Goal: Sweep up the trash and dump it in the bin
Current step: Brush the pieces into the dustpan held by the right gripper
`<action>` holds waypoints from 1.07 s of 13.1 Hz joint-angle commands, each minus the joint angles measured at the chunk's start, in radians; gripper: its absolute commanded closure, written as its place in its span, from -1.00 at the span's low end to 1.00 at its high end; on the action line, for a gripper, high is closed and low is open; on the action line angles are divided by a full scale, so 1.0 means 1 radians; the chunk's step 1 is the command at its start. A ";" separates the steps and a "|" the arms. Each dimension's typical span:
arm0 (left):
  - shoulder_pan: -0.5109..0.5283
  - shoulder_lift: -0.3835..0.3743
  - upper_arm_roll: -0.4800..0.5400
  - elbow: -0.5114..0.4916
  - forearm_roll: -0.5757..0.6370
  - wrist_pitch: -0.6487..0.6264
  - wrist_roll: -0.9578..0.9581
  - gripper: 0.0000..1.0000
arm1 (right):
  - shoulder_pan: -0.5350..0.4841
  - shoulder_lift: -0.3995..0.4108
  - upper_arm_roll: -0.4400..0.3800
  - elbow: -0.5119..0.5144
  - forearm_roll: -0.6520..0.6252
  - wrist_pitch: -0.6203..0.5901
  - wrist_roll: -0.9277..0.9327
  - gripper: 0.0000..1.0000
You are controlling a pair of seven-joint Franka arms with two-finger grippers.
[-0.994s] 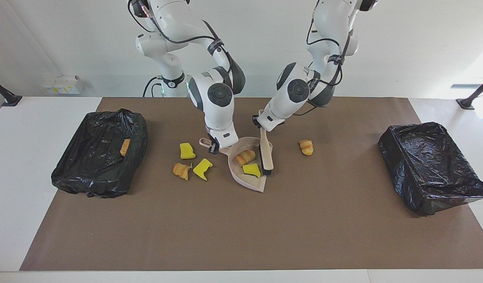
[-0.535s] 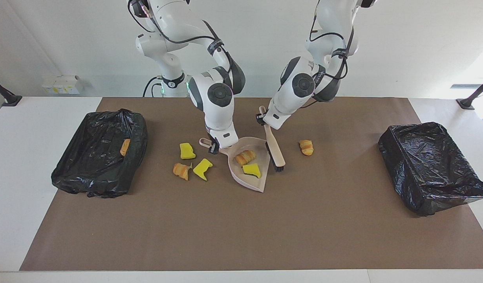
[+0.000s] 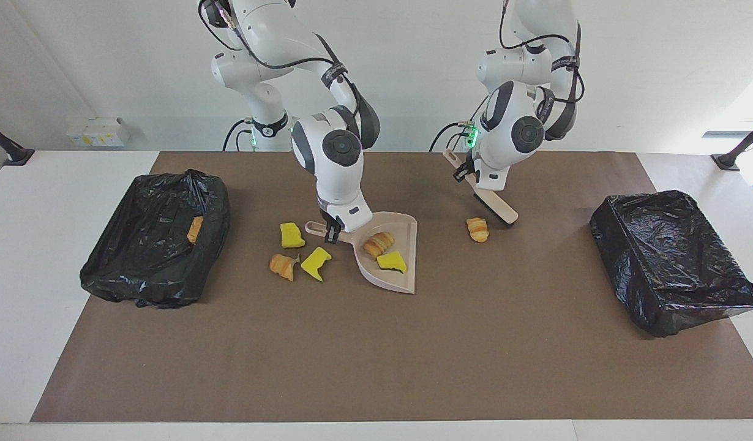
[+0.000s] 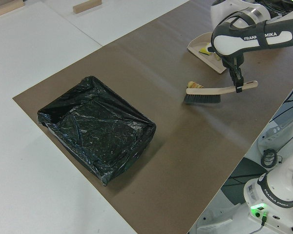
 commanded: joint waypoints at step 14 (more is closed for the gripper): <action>-0.291 0.259 -0.007 0.248 -0.158 0.426 0.327 1.00 | -0.008 -0.003 0.006 -0.009 -0.017 0.021 -0.016 1.00</action>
